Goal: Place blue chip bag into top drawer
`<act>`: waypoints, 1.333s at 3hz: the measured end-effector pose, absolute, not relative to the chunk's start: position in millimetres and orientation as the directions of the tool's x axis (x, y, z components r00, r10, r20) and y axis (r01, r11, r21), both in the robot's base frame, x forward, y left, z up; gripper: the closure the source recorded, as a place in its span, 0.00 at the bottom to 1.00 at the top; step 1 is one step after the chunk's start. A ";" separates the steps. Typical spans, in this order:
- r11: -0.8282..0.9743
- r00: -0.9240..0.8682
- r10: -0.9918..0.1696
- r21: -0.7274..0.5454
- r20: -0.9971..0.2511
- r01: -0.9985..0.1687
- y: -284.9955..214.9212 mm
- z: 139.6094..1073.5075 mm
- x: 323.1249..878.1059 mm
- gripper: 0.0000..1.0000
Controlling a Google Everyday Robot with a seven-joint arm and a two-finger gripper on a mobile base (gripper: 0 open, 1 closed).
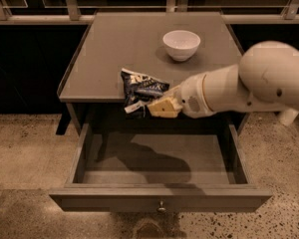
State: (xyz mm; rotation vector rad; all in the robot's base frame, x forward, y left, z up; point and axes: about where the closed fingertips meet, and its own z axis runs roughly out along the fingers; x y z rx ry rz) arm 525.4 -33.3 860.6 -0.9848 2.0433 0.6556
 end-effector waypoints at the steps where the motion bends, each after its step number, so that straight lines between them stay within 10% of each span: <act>1: 0.644 -0.444 -0.355 0.129 -0.822 -0.754 -32.3 848.7 477.1 1.00; 4: 0.843 -0.526 -0.217 0.114 -0.822 -0.526 -90.6 762.3 460.2 1.00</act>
Offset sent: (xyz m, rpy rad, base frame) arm -0.1304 -0.0077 -0.0741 0.0778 -0.0481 -0.4263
